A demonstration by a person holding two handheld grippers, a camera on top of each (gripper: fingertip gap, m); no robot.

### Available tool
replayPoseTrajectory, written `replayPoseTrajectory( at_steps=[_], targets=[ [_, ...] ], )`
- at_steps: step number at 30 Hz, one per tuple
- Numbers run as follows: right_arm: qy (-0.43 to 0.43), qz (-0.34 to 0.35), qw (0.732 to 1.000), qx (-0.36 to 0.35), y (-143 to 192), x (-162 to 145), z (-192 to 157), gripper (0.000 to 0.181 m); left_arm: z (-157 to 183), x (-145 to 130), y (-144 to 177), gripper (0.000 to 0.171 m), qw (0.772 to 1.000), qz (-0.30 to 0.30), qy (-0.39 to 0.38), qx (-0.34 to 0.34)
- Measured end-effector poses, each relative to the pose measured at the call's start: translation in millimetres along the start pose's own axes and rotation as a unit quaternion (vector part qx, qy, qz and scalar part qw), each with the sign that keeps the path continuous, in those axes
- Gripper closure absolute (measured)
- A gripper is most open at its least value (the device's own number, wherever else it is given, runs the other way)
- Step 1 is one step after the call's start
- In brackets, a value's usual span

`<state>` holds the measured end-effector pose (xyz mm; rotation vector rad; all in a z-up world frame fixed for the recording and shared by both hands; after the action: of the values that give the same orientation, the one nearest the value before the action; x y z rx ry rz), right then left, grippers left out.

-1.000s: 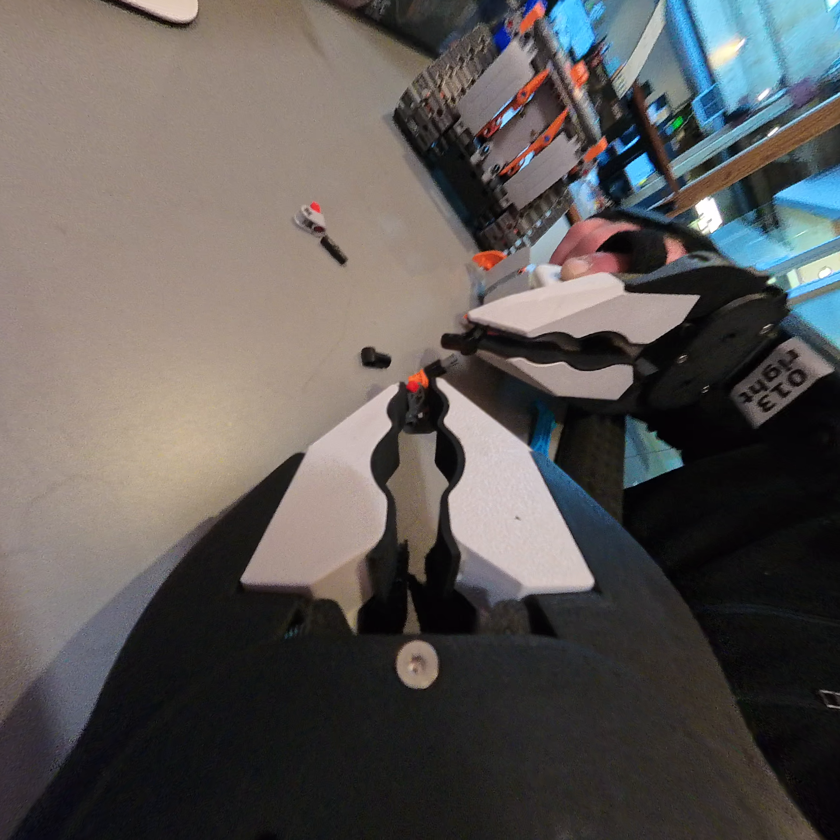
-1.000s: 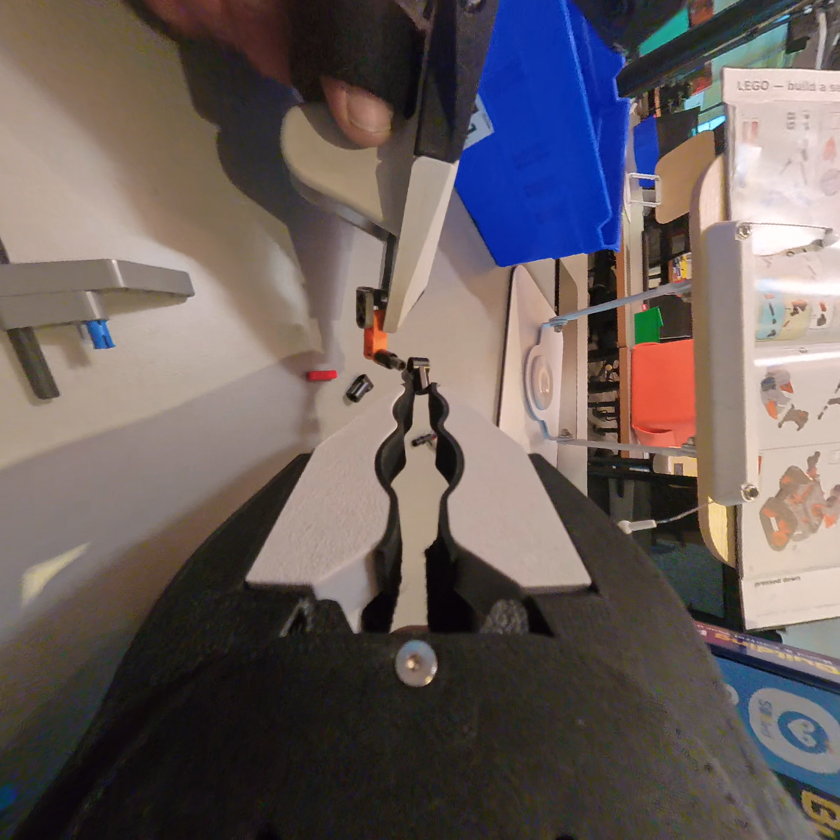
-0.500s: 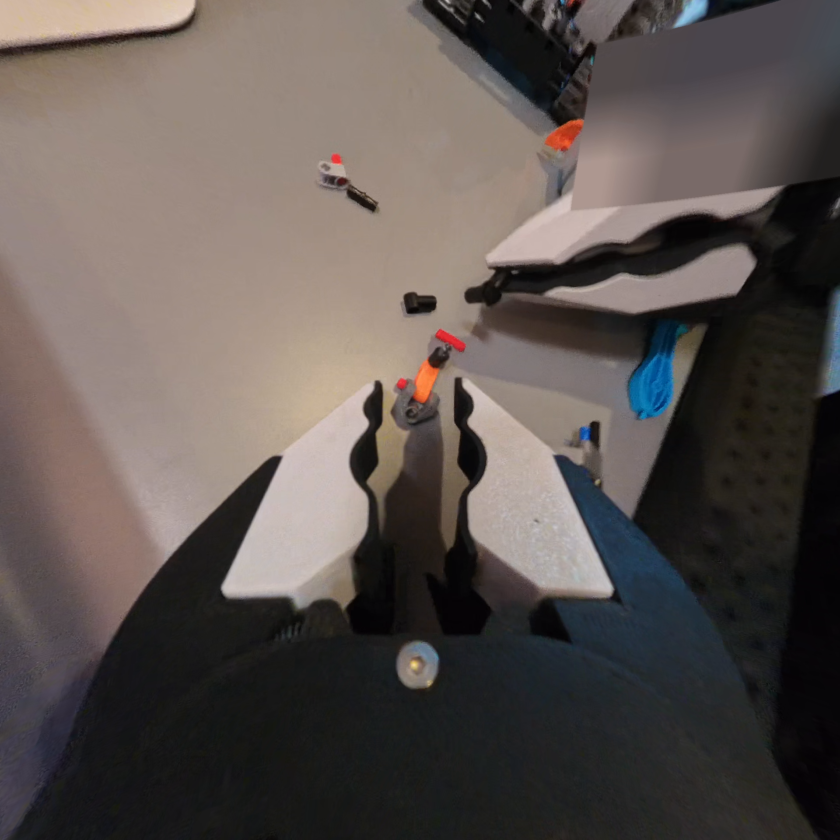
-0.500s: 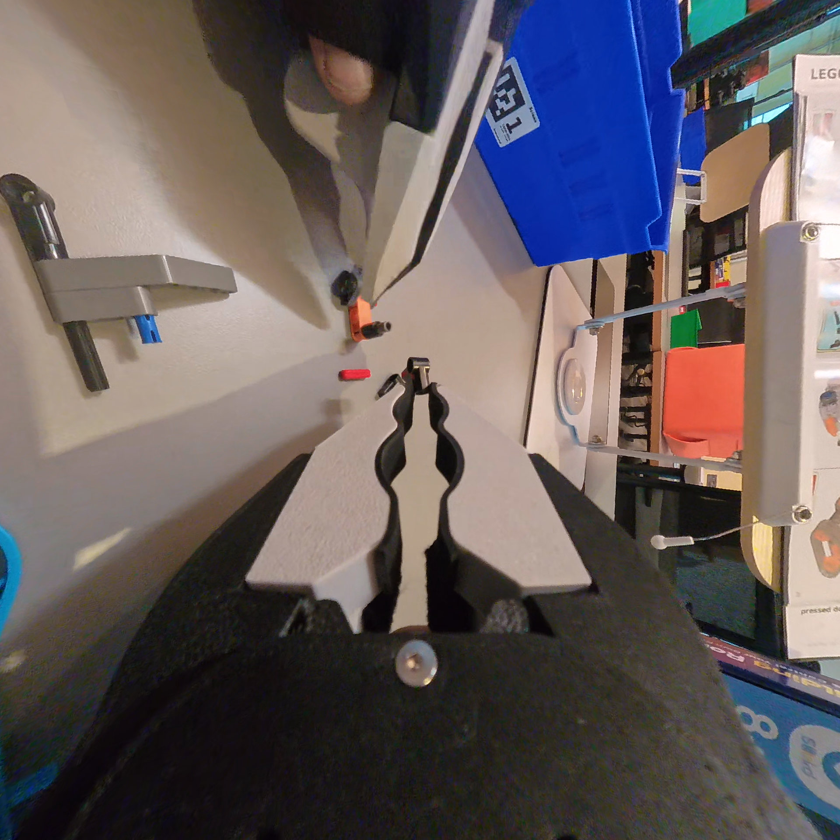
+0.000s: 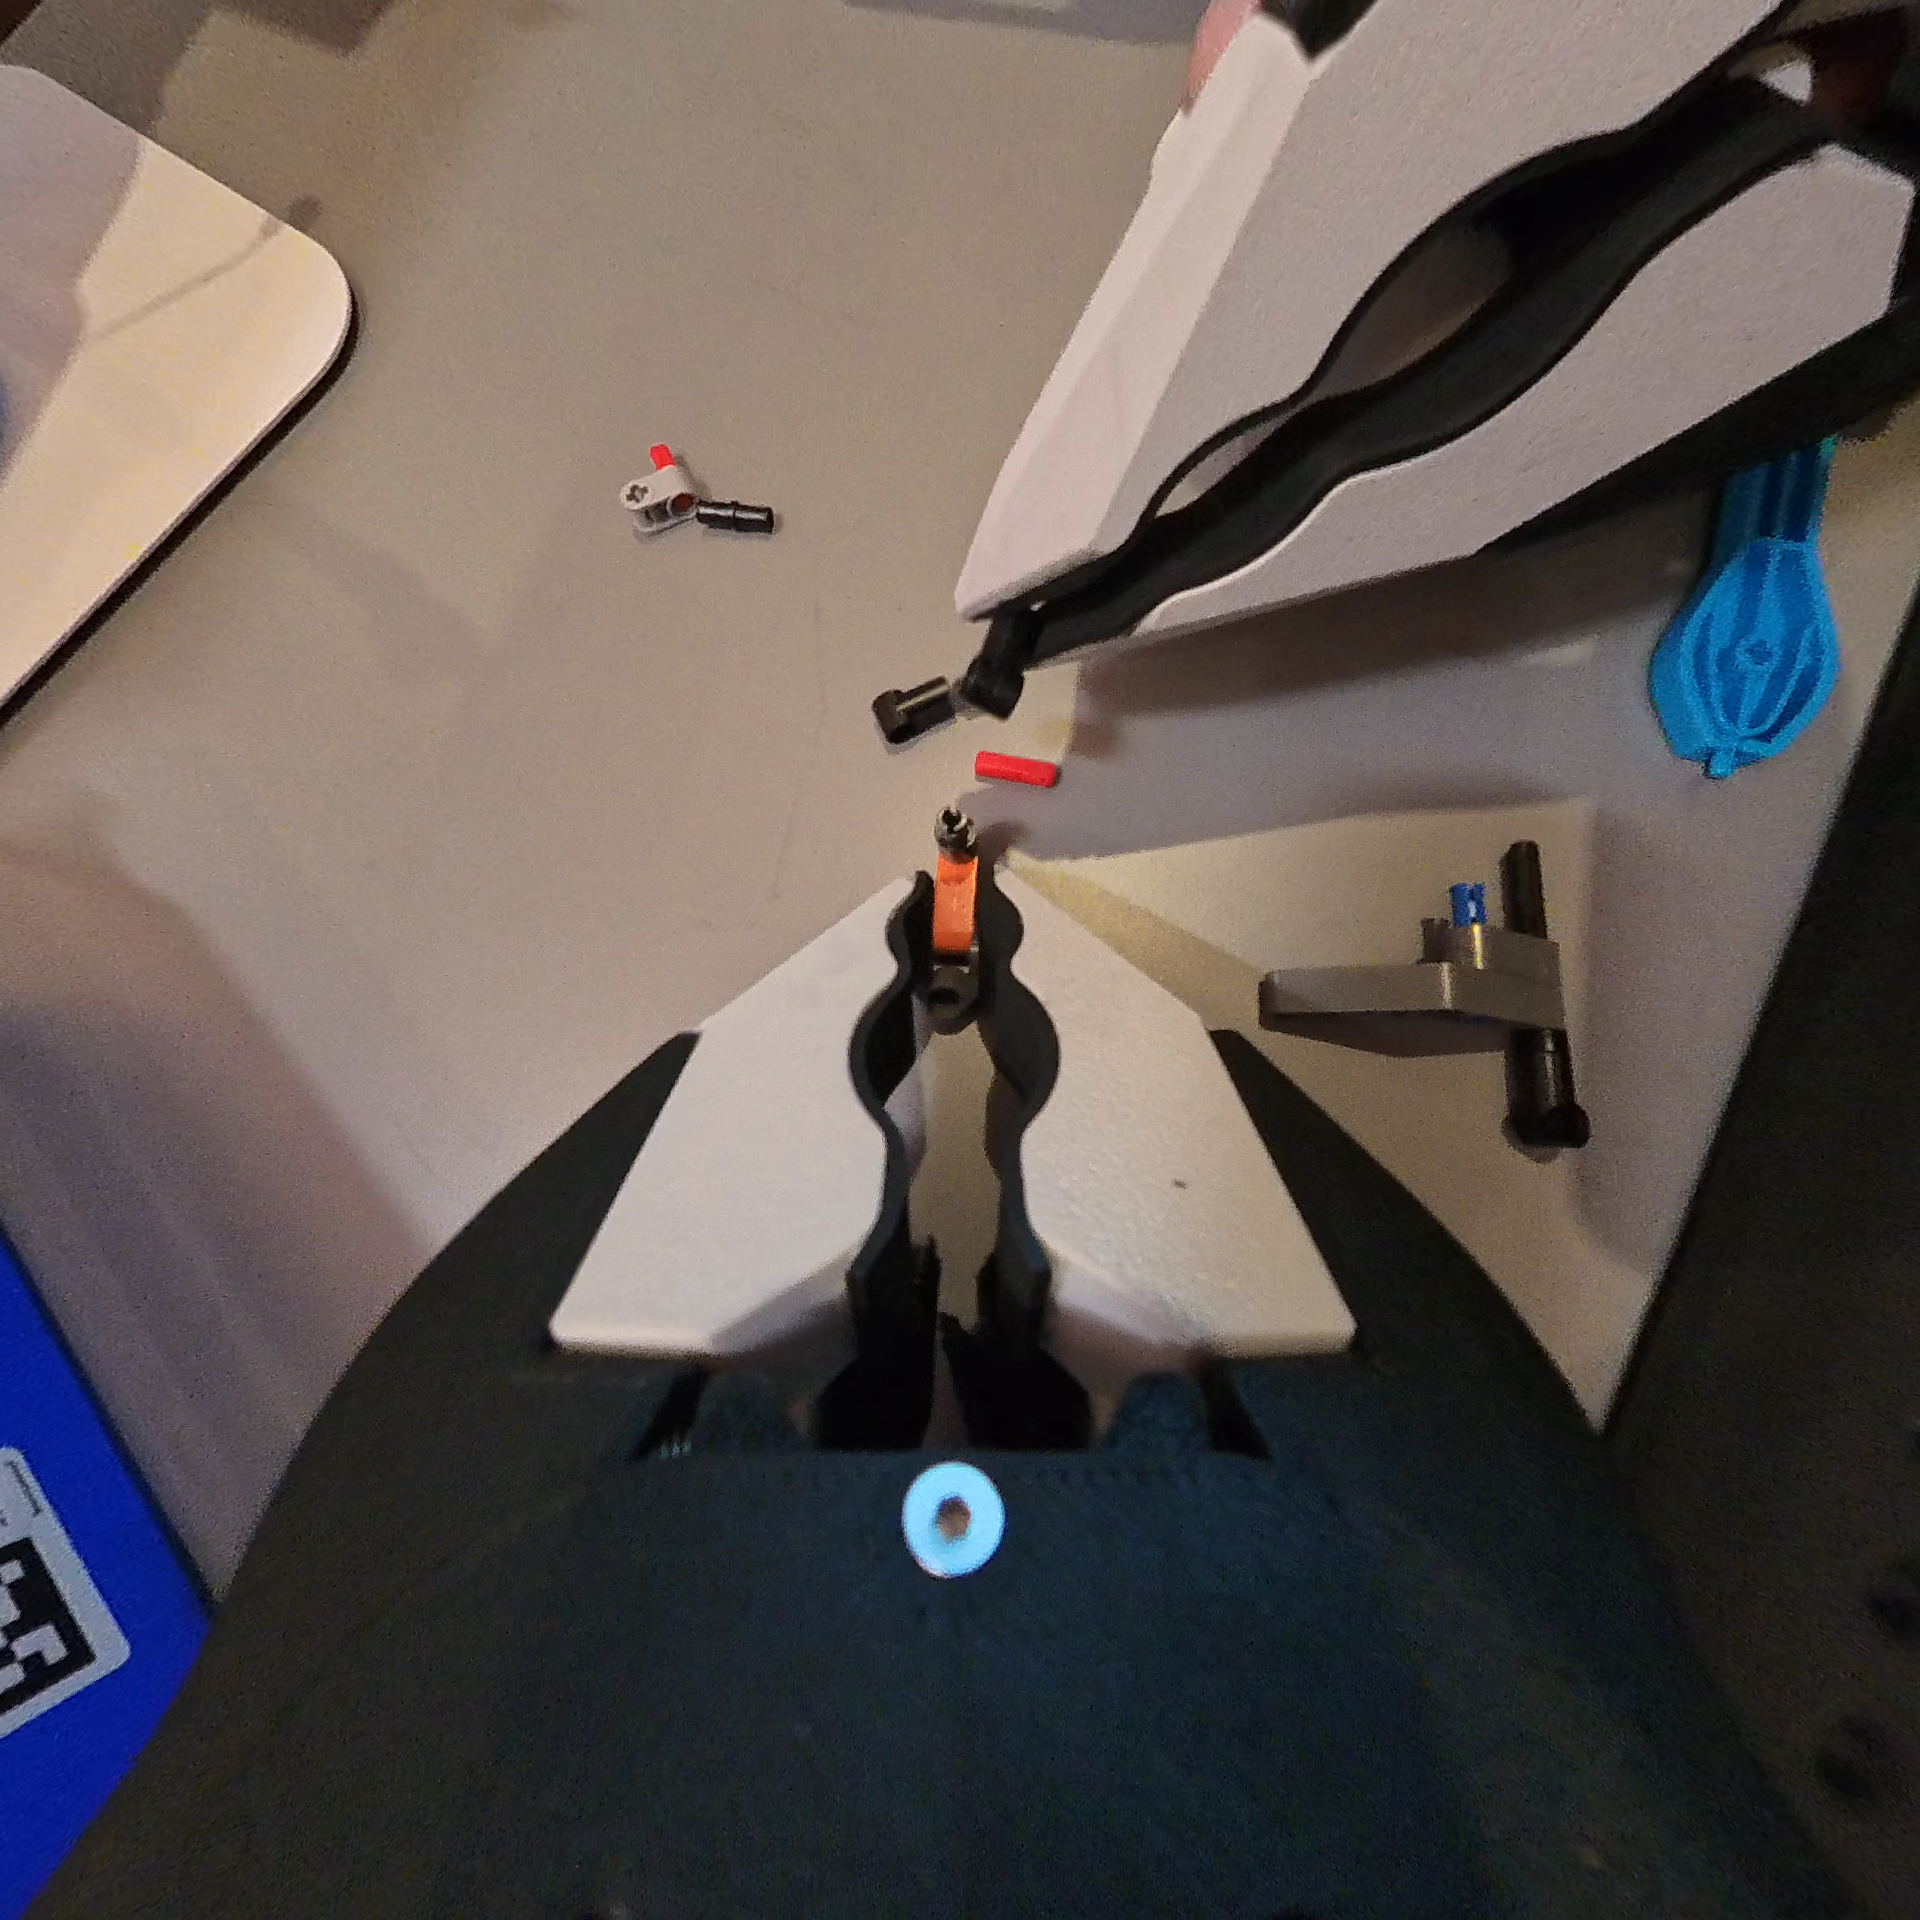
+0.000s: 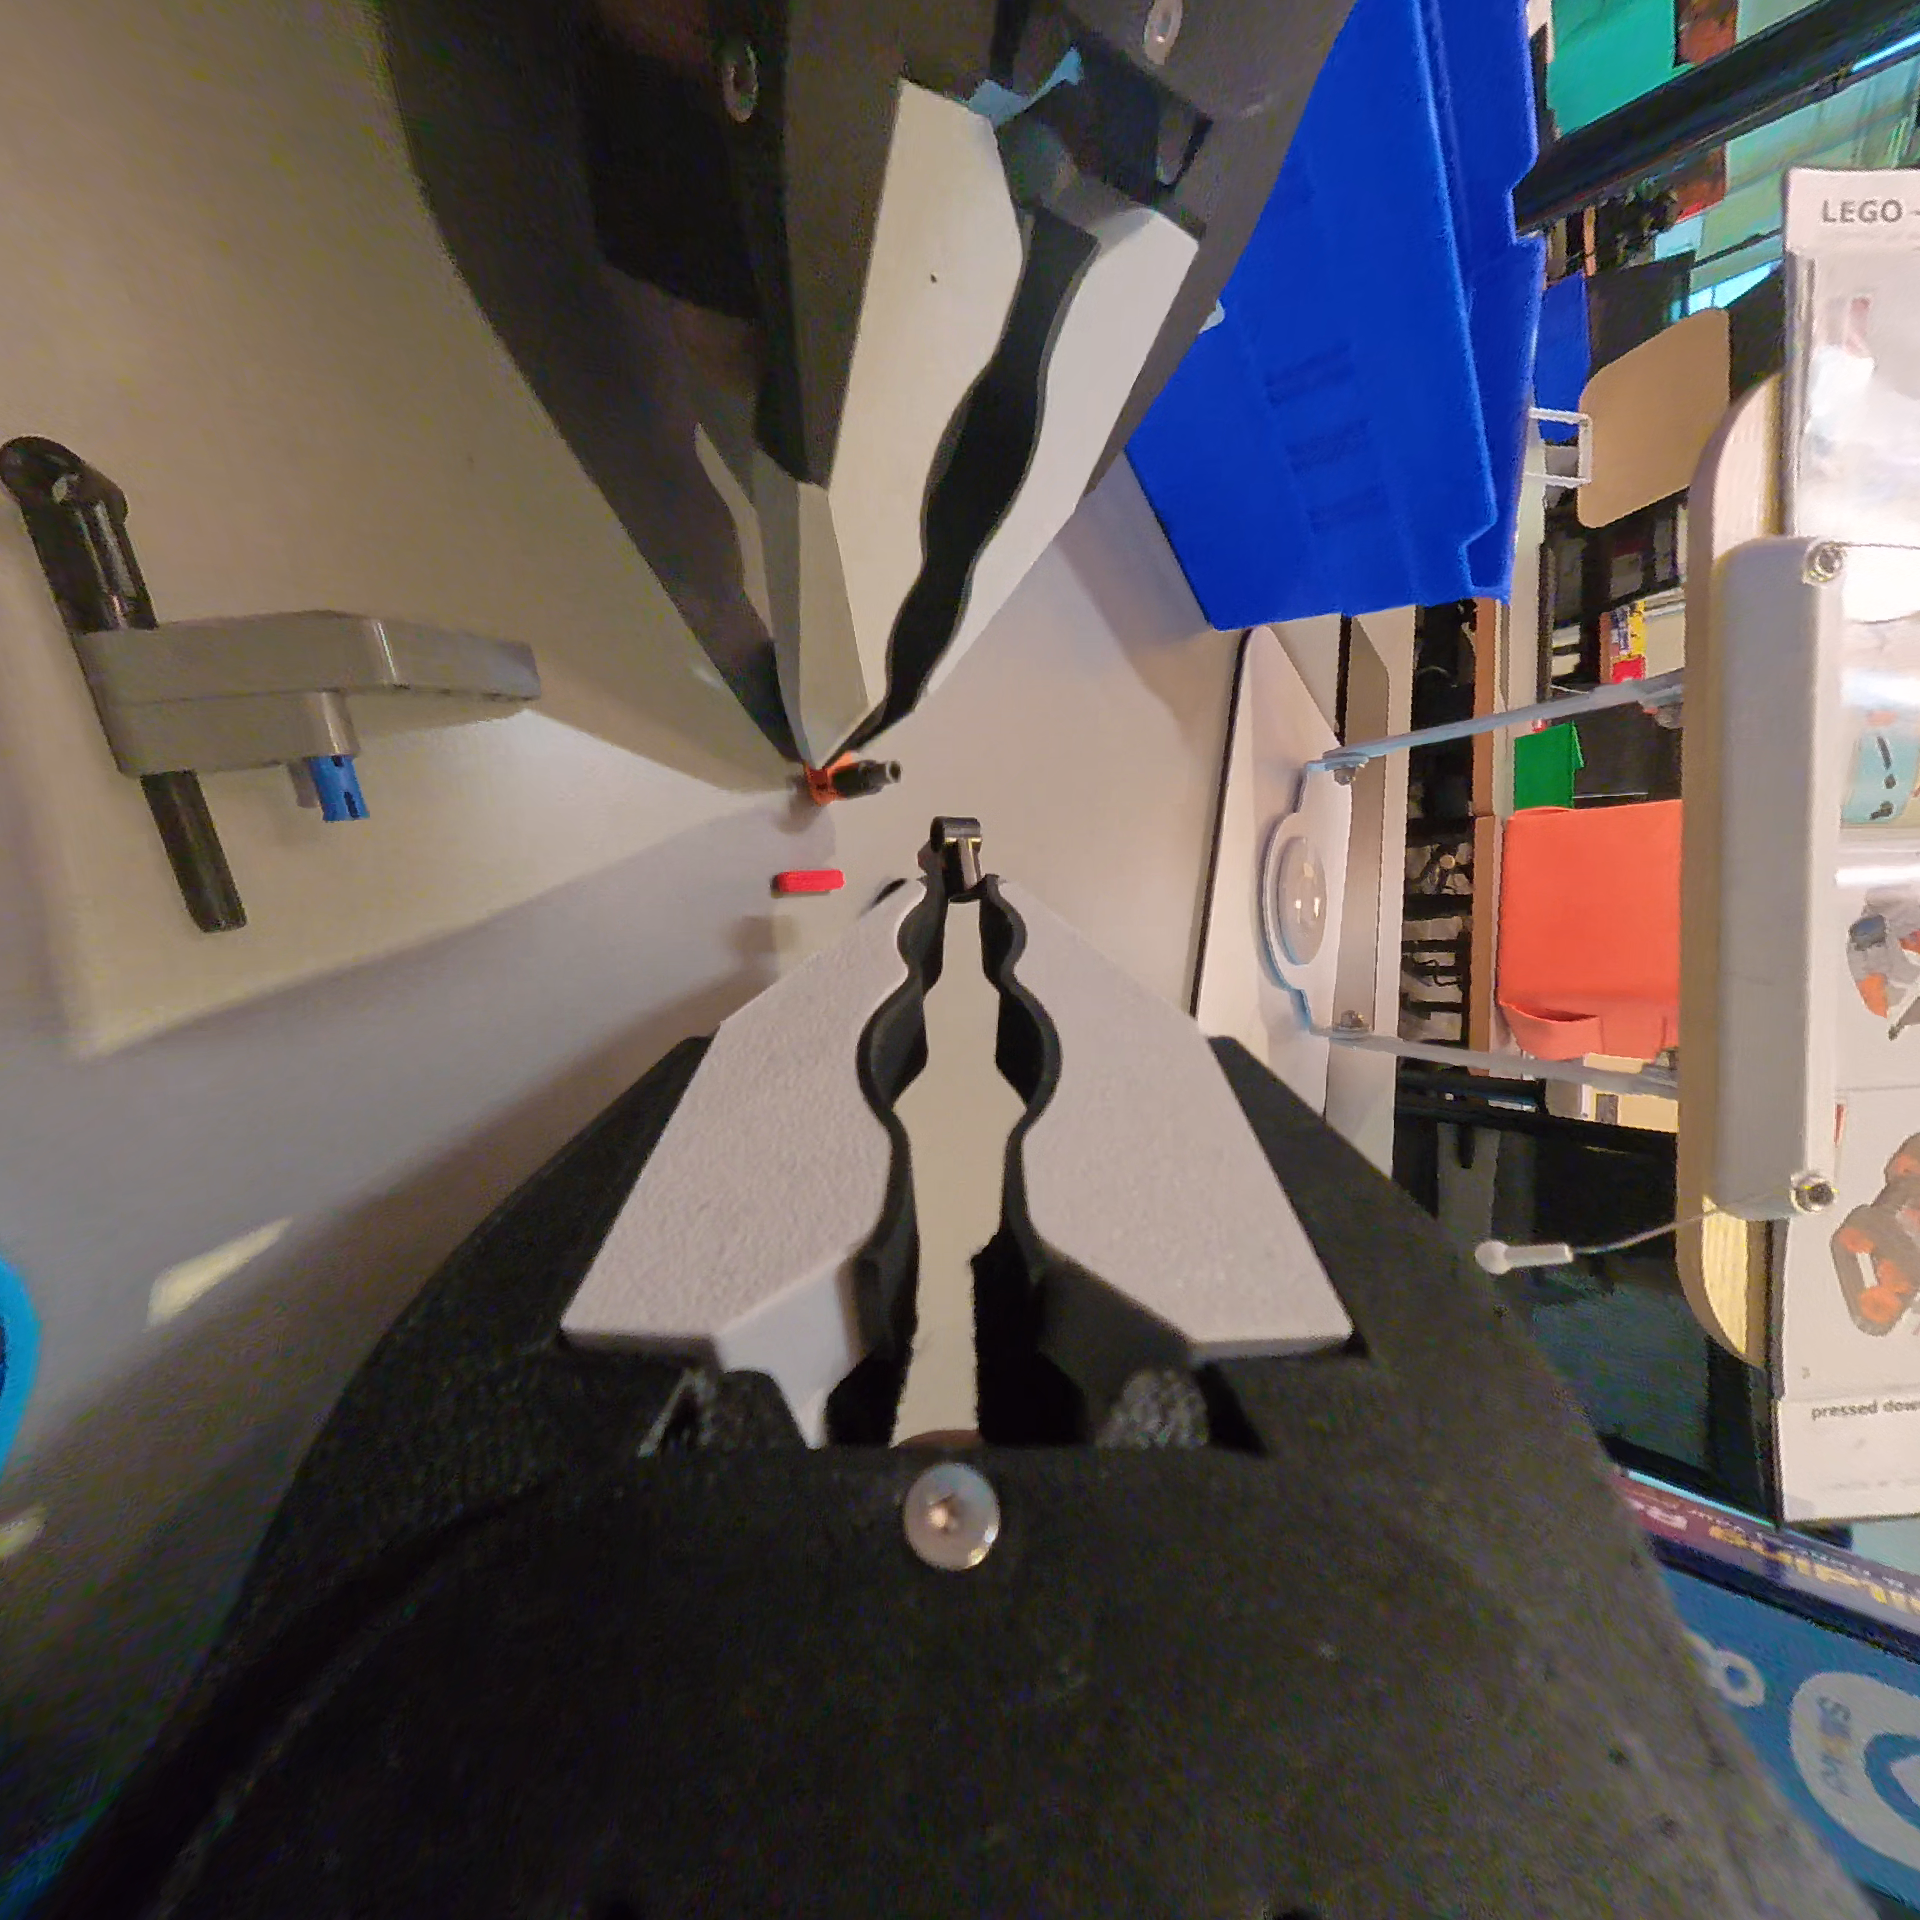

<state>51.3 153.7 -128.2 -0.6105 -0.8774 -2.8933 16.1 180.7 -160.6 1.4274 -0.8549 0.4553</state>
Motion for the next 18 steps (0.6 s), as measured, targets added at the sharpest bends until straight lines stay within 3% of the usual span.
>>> replayPoseTrajectory(
  at_steps=[1,18],
  targets=[
    [0.004,-0.001,1.0,0.0,-1,1,0,0.178,0,0,0,0.166,1.0,0.003,0.004,-0.003],
    [0.114,-0.038,0.992,-0.045,-19,2,-5,0.178,0,1,-2,0.166,0.998,0.019,0.043,-0.039]
  ],
)
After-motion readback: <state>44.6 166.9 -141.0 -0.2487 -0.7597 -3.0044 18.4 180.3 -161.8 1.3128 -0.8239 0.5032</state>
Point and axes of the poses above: each gripper's, where its closed fingertips meet, y back along the fingers, x out of its top, z = x × y across the jaws, the point moved 2 cm from there along y, back along the fingers, and after that the axes turned 3 degrees about z, right-handed, at the moved point
